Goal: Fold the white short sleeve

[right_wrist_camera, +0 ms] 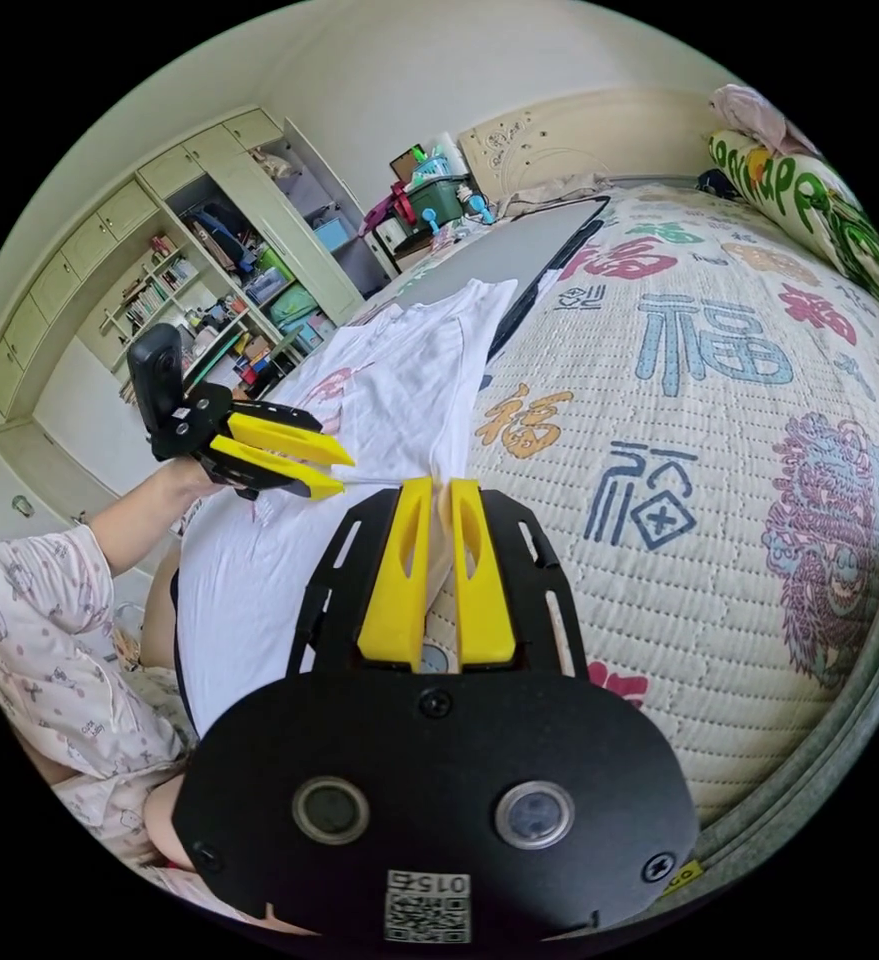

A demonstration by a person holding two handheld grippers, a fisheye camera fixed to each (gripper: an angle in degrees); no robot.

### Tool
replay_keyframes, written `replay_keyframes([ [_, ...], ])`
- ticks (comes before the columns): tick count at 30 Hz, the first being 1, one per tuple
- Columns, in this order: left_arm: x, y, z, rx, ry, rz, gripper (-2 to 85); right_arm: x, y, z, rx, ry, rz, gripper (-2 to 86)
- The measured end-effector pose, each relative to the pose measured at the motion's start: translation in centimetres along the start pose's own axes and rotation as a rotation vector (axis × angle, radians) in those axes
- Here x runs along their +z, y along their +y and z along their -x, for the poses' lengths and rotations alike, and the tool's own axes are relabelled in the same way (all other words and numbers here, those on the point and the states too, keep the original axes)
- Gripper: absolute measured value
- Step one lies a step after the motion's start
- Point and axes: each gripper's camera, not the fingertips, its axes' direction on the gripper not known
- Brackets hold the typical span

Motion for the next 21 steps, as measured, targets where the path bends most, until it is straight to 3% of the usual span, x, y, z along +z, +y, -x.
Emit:
replay_keyframes([
  [5,-1.1,-0.7,0.0,-0.030,0.030,-0.039,6.0,-0.9,-1.1,-2.0,0.011,-0.011,0.010,4.2],
  [10,-5.4,-1.4,-0.1,-0.089,0.083,-0.051,4.7,-3.5,-0.7,-8.6,0.166,-0.178,-0.097,3.9],
  [15,-18.8,7.4,-3.4,-0.180,0.000,-0.069,5.5,-4.8,1.8,-15.9,0.416,-0.269,-0.285,3.6],
  [21,-33.5,23.8,-7.0,-0.548,-0.129,-0.195,7.3,-5.8,4.2,-10.5,0.370,-0.113,-0.293,4.2],
])
